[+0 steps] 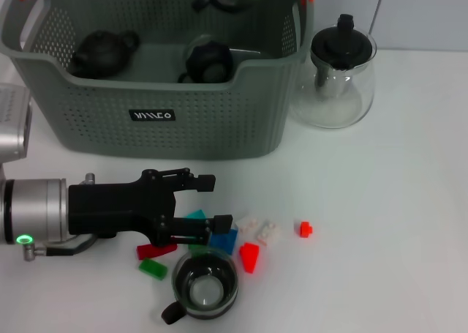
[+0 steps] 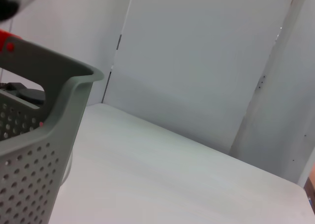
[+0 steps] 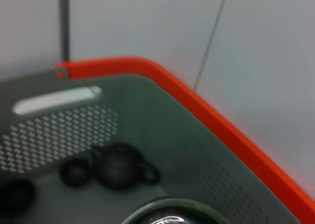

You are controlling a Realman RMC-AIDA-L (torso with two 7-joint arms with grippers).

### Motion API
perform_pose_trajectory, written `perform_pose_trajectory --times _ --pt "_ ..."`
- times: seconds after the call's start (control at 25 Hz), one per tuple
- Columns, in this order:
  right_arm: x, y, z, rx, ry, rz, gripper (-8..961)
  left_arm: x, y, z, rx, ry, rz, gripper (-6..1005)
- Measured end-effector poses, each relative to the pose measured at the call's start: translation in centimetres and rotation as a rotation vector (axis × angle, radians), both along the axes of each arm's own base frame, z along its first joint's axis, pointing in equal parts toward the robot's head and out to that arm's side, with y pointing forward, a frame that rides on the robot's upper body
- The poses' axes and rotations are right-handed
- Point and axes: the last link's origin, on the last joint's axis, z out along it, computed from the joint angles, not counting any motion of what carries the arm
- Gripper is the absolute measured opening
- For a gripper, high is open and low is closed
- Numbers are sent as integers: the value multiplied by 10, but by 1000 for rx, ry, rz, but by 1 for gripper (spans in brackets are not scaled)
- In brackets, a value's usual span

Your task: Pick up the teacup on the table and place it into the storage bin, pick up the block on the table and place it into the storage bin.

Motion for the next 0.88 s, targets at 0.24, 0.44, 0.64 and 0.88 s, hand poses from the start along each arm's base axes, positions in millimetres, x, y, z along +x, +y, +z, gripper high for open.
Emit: perform_pose_trajectory --times 0.24,0.44,0.64,0.88 --pt "16 1 -36 37 -66 11 64 3 3 0 2 2 -11 827" --pt "29 -5 -60 42 -124 22 65 3 4 1 4 4 -12 828" --pt "39 -9 -69 41 -169 28 66 3 5 1 6 6 -11 828" --pt "44 -11 -72 29 -190 26 67 4 5 0 7 6 -12 828"
